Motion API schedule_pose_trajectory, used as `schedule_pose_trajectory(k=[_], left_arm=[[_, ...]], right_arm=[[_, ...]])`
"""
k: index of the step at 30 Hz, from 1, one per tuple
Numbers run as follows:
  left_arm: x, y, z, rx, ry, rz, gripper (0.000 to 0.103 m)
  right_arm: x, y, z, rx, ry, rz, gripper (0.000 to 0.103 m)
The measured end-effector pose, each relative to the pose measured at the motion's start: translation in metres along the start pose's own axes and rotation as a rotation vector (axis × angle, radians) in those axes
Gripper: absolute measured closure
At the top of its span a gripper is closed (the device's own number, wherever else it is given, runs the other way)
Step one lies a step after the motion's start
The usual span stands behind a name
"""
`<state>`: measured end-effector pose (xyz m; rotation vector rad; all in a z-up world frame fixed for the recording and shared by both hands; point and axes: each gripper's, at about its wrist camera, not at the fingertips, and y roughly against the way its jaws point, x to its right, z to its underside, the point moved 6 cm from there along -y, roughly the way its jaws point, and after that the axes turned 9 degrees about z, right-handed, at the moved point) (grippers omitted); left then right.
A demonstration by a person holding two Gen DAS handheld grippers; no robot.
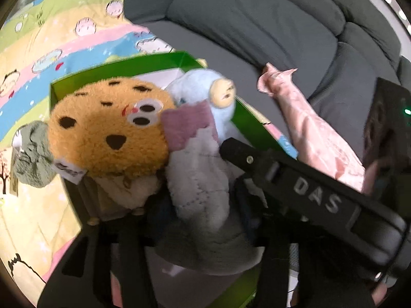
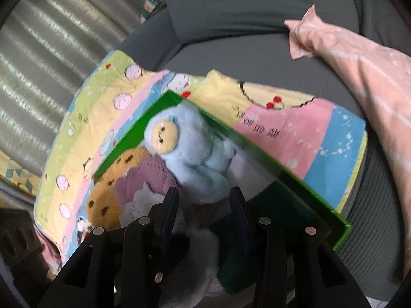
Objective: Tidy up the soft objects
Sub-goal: 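Withdraw the open right tool from the box toward the bed, then grasp the blue Tempo tissue pack on the quilt with the right tool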
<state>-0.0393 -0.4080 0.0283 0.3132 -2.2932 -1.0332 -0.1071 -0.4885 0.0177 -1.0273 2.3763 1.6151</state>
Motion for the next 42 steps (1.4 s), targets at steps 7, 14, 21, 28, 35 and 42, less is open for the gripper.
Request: schedule_pose_trajectory(k=[7,14,21,28,35,42], left_arm=[[0.014,0.031,0.001,0.055,-0.060,0.024,0.026],[0.011,0.071,0.002,0.138,-0.078,0.048,0.013],[-0.036,0.123,0.016,0.255,0.032,0.037,0.001],[-0.131,0.189,0.072,0.376,0.232,-0.207,0.001],[-0.229,0.257,0.152,0.477,0.510,-0.435,0.001],[-0.291,0.279,0.200,0.508,0.726,-0.519,0.001]], right_arm=[[-0.006,0.028,-0.005,0.095,0.003,-0.040,0.031],[-0.024,0.046,-0.007,0.179,0.049,-0.071,0.013],[-0.042,0.051,-0.005,0.212,0.086,-0.095,0.008],[-0.075,0.059,0.003,0.253,0.165,-0.141,0.008],[-0.131,0.063,0.027,0.244,0.273,-0.249,0.000],[-0.213,0.034,0.083,0.093,0.452,-0.343,0.000]])
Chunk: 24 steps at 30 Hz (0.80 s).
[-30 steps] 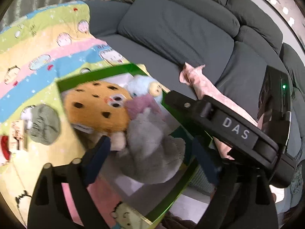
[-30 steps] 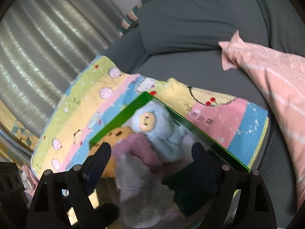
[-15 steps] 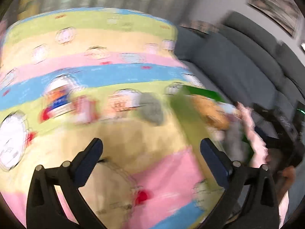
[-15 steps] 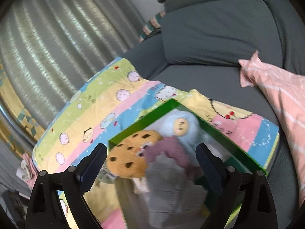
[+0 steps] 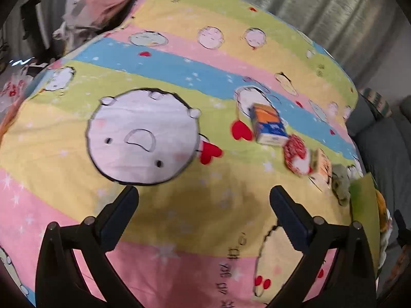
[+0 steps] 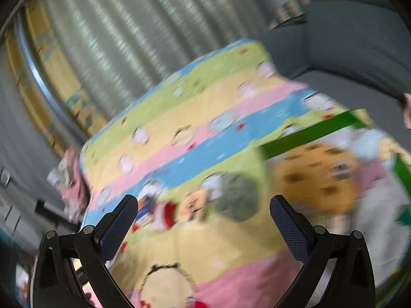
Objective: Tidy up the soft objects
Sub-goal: 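Grasp the blue Tempo tissue pack on the quilt with the right tool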
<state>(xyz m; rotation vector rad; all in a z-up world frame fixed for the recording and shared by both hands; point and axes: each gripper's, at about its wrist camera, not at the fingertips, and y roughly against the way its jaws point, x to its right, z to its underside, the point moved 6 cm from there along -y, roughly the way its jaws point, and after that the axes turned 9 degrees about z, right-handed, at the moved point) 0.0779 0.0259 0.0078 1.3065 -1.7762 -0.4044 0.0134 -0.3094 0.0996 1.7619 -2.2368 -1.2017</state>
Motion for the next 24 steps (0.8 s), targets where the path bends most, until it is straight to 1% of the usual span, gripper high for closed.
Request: schedule_pose_trajectory(k=[1,3,5,6,9,11,13,15,17,19,22,24], left_arm=[[-0.003,0.002,-0.001,0.003,0.012,-0.014,0.001],[-0.006,0.009,-0.005,0.032,0.024,-0.015,0.001],[-0.007,0.014,-0.009,0.054,0.037,-0.007,0.001],[-0.011,0.019,-0.010,0.064,0.042,-0.014,0.001],[-0.020,0.023,-0.015,0.076,0.050,-0.052,0.001],[-0.026,0.027,-0.017,0.084,0.065,-0.070,0.001],[-0.034,0.032,-0.019,0.094,0.075,-0.078,0.001],[-0.040,0.037,-0.021,0.111,0.089,-0.082,0.001],[-0.046,0.043,-0.024,0.122,0.110,-0.074,0.001],[-0.053,0.045,-0.025,0.119,0.137,-0.056,0.001],[-0.056,0.046,-0.026,0.116,0.144,-0.054,0.001],[-0.056,0.047,-0.027,0.117,0.132,-0.069,0.001]], right_arm=[[-0.017,-0.011,0.006,-0.035,0.017,-0.037,0.000],[-0.050,-0.032,0.017,-0.102,0.041,-0.100,0.000],[-0.077,-0.050,0.028,-0.160,0.095,-0.112,0.000],[-0.100,-0.065,0.036,-0.196,0.174,-0.108,0.000],[-0.141,-0.093,0.052,-0.234,0.302,-0.100,0.000],[-0.161,-0.115,0.059,-0.262,0.338,-0.084,0.000],[-0.181,-0.140,0.063,-0.285,0.378,-0.048,0.002],[-0.195,-0.158,0.067,-0.293,0.426,-0.001,0.007],[-0.205,-0.181,0.071,-0.310,0.461,0.046,0.009],[-0.207,-0.200,0.074,-0.338,0.476,0.087,0.011],[-0.204,-0.225,0.081,-0.376,0.505,0.148,0.022],[-0.203,-0.235,0.087,-0.413,0.519,0.176,0.033]])
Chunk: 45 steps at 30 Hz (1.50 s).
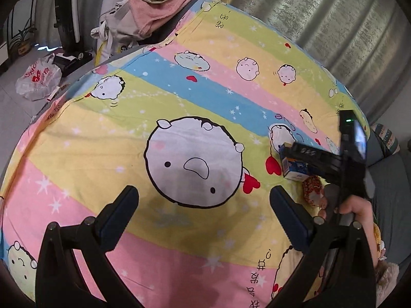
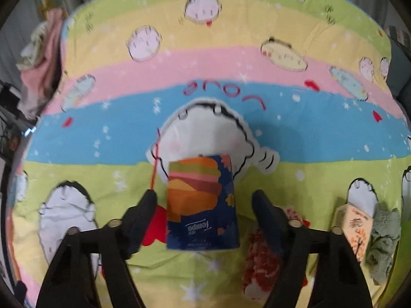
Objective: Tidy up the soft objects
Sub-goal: 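Grasp the blue Tempo tissue pack on the quilt with the right tool, then lift the tissue pack with the right tool and carry it toward the box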
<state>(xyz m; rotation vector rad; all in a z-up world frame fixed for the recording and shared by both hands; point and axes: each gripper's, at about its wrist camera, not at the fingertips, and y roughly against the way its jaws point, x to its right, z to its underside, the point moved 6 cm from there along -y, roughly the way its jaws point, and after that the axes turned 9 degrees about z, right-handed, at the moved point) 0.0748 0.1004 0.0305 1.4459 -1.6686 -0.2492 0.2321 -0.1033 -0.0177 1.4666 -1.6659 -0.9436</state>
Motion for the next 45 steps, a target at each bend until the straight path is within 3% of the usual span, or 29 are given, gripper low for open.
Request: schedule_pose_trajectory(k=[3,10,15,18,20,22,25,28,33,37,40,42,45], left_arm=[[0.000,0.000,-0.001,-0.001,-0.002,0.004,0.001],[0.000,-0.001,0.000,-0.013,-0.001,0.011,0.001],[0.001,-0.002,0.002,-0.025,0.006,0.013,0.001],[0.003,-0.003,0.005,-0.031,0.003,0.014,0.001],[0.005,-0.004,0.006,-0.034,-0.007,0.013,0.001],[0.007,-0.005,0.008,-0.039,-0.013,0.010,0.001],[0.014,-0.009,0.016,-0.061,-0.033,0.006,0.001],[0.021,-0.013,0.022,-0.080,-0.060,0.001,0.002],[0.031,-0.024,0.036,-0.126,-0.074,0.003,0.005],[0.049,-0.031,0.050,-0.163,-0.104,0.050,0.009],[0.064,-0.038,0.063,-0.219,-0.110,0.113,0.016],[0.074,-0.043,0.071,-0.252,-0.096,0.168,0.030],[0.088,-0.049,0.083,-0.290,-0.103,0.227,0.046]], right_arm=[[-0.009,-0.005,0.005,0.001,0.066,0.041,0.050],[-0.008,0.032,0.027,0.007,0.021,-0.083,0.050],[-0.002,0.075,0.076,0.024,0.029,-0.177,0.050],[0.012,0.089,0.117,-0.015,0.001,-0.261,0.050],[0.016,0.087,0.137,-0.047,0.023,-0.256,0.050],[0.020,0.082,0.150,-0.063,0.060,-0.188,0.050],[0.026,0.073,0.151,-0.065,0.044,-0.162,0.047],[0.037,0.075,0.147,-0.077,-0.001,-0.200,0.035],[0.062,0.100,0.138,-0.007,-0.086,-0.300,0.034],[0.080,0.112,0.132,0.024,-0.153,-0.383,0.034],[0.081,0.113,0.128,0.028,-0.162,-0.452,0.045],[0.078,0.105,0.128,0.001,-0.166,-0.479,0.058],[0.074,0.092,0.131,-0.056,-0.176,-0.489,0.060]])
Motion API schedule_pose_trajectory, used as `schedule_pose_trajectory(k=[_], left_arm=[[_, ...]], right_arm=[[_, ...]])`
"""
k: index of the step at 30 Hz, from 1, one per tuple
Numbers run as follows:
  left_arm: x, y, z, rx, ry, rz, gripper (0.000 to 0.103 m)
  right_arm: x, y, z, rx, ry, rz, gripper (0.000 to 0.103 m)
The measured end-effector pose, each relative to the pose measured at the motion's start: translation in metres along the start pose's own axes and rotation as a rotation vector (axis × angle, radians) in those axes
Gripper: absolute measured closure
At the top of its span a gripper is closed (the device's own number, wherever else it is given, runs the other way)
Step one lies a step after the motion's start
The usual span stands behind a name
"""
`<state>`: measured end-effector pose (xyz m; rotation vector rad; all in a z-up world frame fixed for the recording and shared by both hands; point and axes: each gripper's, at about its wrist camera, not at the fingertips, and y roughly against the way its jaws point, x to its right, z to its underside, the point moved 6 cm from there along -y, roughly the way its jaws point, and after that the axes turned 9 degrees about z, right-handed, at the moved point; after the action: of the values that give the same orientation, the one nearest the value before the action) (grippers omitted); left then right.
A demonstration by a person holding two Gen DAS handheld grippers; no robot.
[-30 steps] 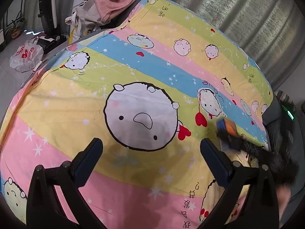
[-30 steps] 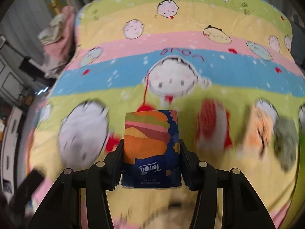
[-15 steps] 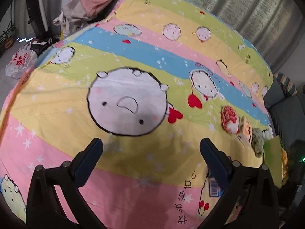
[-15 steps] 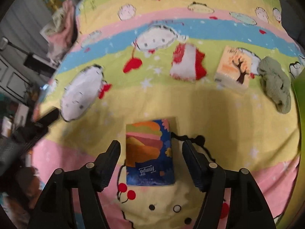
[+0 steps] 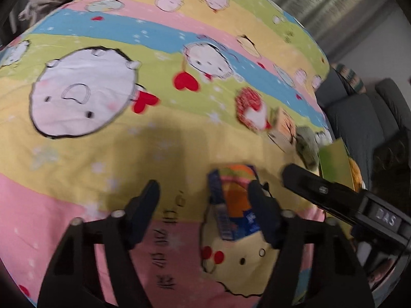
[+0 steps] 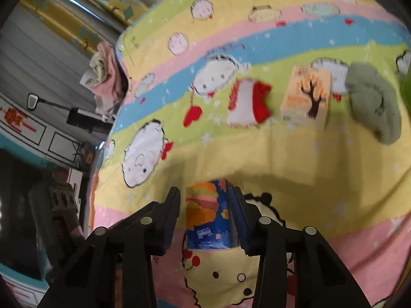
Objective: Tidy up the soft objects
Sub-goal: 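Lift the tissue pack with the right tool and carry it toward the box, then lower the tissue pack into the box and open the right tool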
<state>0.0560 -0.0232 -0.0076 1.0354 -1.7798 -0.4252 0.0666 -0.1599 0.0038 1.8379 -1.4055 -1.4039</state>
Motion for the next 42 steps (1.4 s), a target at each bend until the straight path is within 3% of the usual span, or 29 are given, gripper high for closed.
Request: schedule_pose_trajectory(k=[6,10,15,17,22,34,38,42], left_arm=[[0.017,-0.020,0.013,-0.066,-0.025,0.071,0.067],[0.027,-0.031,0.021,-0.108,-0.037,0.119,0.069],[0.035,-0.036,0.025,-0.090,-0.090,0.105,0.070],[0.040,-0.036,0.024,-0.092,-0.102,0.121,0.070],[0.069,-0.029,0.013,-0.043,-0.147,0.199,0.070],[0.244,-0.039,-0.005,0.014,-0.479,0.437,0.070],[0.291,-0.056,-0.003,-0.008,-0.561,0.514,0.071],[0.317,-0.083,0.004,-0.065,-0.588,0.545,0.073]], right_arm=[[0.003,-0.014,0.007,-0.059,-0.012,-0.007,0.060],[0.007,-0.028,0.012,-0.097,-0.009,0.024,0.060],[0.012,-0.021,0.012,-0.081,-0.016,0.037,0.060],[0.012,-0.011,0.009,-0.045,-0.003,0.056,0.060],[0.022,0.044,-0.009,0.144,-0.004,0.123,0.060],[0.121,0.197,-0.036,0.556,-0.251,0.208,0.060],[0.154,0.216,-0.042,0.603,-0.330,0.255,0.060],[0.188,0.221,-0.043,0.622,-0.388,0.316,0.060]])
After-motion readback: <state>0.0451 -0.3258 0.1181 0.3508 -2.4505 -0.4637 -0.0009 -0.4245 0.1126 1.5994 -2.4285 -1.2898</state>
